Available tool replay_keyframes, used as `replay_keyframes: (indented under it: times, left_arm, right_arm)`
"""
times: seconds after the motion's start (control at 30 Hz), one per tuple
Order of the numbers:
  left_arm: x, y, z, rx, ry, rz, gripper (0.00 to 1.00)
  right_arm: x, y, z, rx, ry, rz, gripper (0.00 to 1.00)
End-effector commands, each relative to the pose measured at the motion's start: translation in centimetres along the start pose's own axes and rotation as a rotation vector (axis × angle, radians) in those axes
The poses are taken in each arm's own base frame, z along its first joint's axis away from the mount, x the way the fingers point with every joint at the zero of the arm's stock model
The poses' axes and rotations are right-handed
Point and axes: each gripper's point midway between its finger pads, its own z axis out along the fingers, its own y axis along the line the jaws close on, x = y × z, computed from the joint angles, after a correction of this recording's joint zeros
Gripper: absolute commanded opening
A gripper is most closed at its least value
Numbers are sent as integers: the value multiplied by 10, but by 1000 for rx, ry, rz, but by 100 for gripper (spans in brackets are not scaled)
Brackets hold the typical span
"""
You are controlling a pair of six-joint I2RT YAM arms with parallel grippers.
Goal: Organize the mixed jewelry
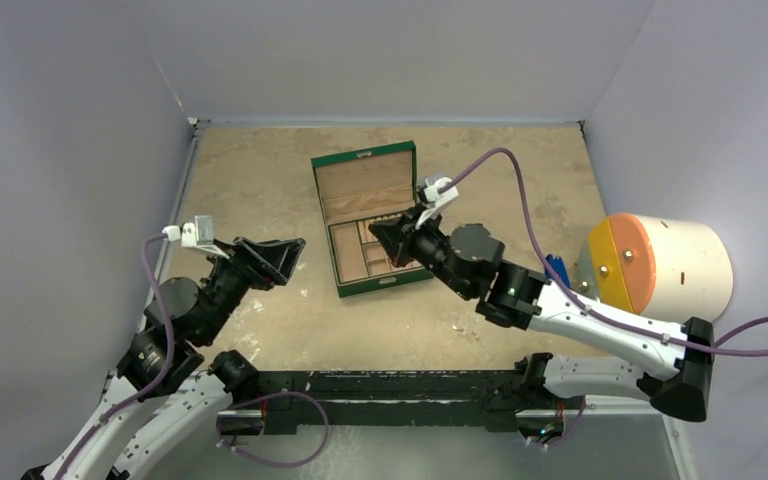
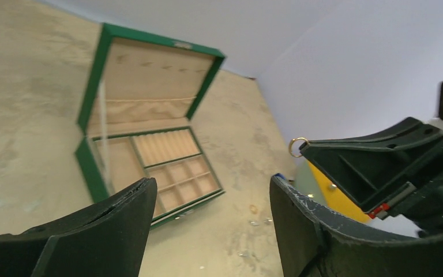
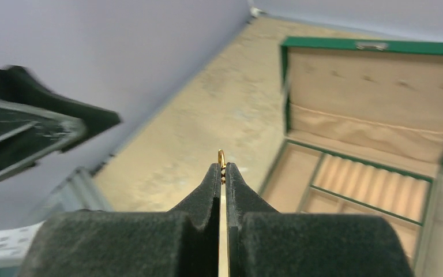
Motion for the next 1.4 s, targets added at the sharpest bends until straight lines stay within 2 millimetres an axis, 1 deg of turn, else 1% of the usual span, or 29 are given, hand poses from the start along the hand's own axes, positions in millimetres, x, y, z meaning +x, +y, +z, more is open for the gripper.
replay_keyframes:
  times: [0.0, 0.07, 0.2, 0.3, 0.37, 0.47, 0.6, 0.77, 0.93, 1.1, 1.23, 1.37]
  left_arm:
    - [-8, 41, -5, -231, -8, 103, 71]
    - [-7, 50, -6, -279, 0, 129, 71]
    - [-2, 65, -4, -344, 12, 177, 72]
    - [3, 75, -3, -378, 24, 211, 72]
    - [8, 81, -2, -394, 33, 224, 72]
    - [11, 80, 1, -386, 47, 233, 72]
    - [14, 81, 2, -390, 63, 238, 72]
    - [18, 80, 3, -375, 72, 230, 72]
    - [18, 79, 3, -370, 73, 227, 72]
    - [19, 79, 2, -364, 75, 224, 72]
    - [18, 78, 2, -360, 72, 221, 72]
    - [18, 78, 1, -360, 67, 219, 72]
  right_arm:
    - [22, -59, 6, 271, 146, -228, 0]
    - [39, -77, 10, 327, 223, -283, 0]
    - [67, -111, 20, 394, 330, -314, 0]
    - [86, -132, 28, 402, 403, -288, 0]
    - [95, -139, 34, 400, 438, -273, 0]
    - [103, -151, 44, 430, 465, -252, 0]
    - [107, -166, 57, 480, 465, -217, 0]
    - [108, -175, 71, 529, 449, -181, 0]
    - [118, -186, 81, 591, 451, -151, 0]
    - [130, -189, 92, 605, 464, -120, 0]
    - [138, -195, 96, 620, 473, -117, 0]
    - [143, -199, 97, 638, 473, -108, 0]
